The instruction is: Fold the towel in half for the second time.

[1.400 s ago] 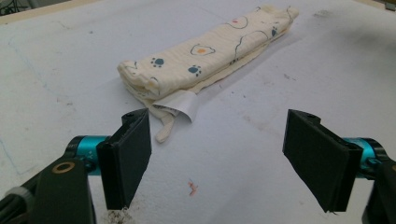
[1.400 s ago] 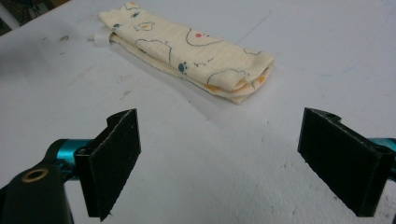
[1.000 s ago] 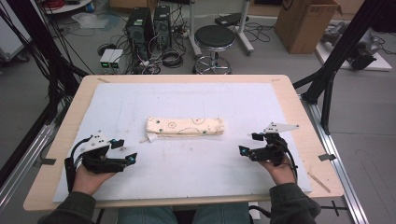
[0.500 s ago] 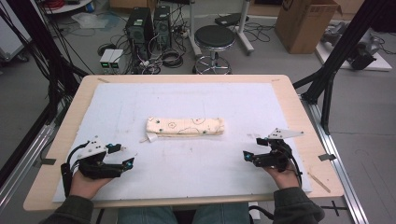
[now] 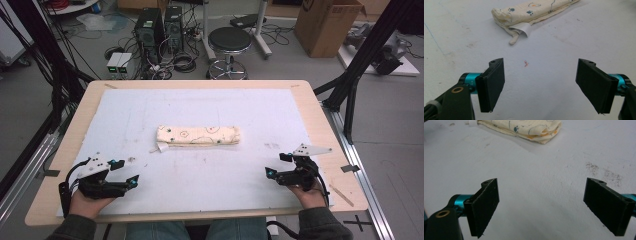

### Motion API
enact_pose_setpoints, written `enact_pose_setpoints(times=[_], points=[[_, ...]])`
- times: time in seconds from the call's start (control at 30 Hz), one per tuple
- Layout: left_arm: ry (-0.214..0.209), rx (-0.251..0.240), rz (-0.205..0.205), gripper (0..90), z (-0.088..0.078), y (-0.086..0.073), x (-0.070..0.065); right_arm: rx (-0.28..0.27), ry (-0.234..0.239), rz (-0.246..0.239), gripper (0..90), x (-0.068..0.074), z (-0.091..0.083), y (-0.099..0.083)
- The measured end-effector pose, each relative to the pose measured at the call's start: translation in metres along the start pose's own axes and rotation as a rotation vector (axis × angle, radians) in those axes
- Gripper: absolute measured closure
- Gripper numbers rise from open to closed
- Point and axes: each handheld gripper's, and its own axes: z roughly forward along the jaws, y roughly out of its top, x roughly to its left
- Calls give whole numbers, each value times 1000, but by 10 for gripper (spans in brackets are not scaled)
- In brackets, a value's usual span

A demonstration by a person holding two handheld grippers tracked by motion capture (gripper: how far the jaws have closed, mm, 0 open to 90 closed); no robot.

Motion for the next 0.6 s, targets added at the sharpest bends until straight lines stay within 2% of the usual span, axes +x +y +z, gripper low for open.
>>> enact_pose_setpoints(times=[0.3, 0.43, 0.6], points=[[-3, 5, 10, 239, 1, -1, -2, 5, -3, -4, 124, 3, -4, -7], [-8, 12, 3, 239, 3, -4, 0, 7, 4, -1, 124, 4, 0, -6], [-6, 7, 7, 239, 3, -4, 2, 27, 2, -20, 124, 7, 6, -5]])
